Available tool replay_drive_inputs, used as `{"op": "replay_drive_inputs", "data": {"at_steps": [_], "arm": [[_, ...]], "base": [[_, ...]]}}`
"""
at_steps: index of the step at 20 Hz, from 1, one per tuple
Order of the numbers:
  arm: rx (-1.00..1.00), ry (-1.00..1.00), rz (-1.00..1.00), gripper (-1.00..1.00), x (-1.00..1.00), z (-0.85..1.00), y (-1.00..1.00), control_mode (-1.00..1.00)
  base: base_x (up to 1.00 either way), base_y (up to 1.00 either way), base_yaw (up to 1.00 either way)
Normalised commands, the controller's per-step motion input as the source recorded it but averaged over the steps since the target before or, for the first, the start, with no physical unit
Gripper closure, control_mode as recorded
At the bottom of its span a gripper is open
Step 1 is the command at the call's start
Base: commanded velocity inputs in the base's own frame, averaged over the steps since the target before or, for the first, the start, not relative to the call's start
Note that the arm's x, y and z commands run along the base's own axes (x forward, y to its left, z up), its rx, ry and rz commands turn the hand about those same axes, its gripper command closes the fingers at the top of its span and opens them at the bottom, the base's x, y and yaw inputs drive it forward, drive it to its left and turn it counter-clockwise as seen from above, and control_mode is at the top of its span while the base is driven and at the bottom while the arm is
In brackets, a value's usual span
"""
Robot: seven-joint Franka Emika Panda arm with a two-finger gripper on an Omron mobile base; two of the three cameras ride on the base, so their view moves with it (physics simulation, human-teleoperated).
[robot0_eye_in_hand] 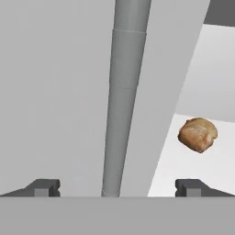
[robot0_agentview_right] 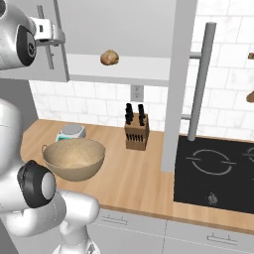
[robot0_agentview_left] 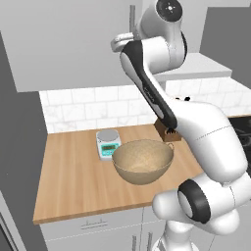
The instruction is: Open the cabinet, pick up the bread from the cabinet and place it in the basket. Then move the basket to the dining counter.
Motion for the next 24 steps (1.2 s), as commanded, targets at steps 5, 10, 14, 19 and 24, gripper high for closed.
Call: {"op": "replay_drive_inputs", "data": {"at_steps": [5, 10, 14, 19, 24], "arm": [[0.00, -0.08, 0.00, -1.00, 0.17, -0.04, 0.01, -1.00], [0.00, -0.10, 0.00, -1.00, 0.33, -0.20, 0.00, -1.00], [0.00, -0.01, 0.00, -1.00, 0.40, -0.04, 0.00, -1.00], [0.00, 0.00, 0.00, -1.00, 0.45, 0.00, 0.00, -1.00], [0.00, 0.00, 0.00, 1.00, 0.22, -0.04, 0.02, -1.00]], "base": [[0.00, 0.00, 0.00], [0.00, 0.00, 0.00], [0.00, 0.00, 0.00], [0.00, 0.00, 0.00], [0.00, 0.00, 0.00]]}}
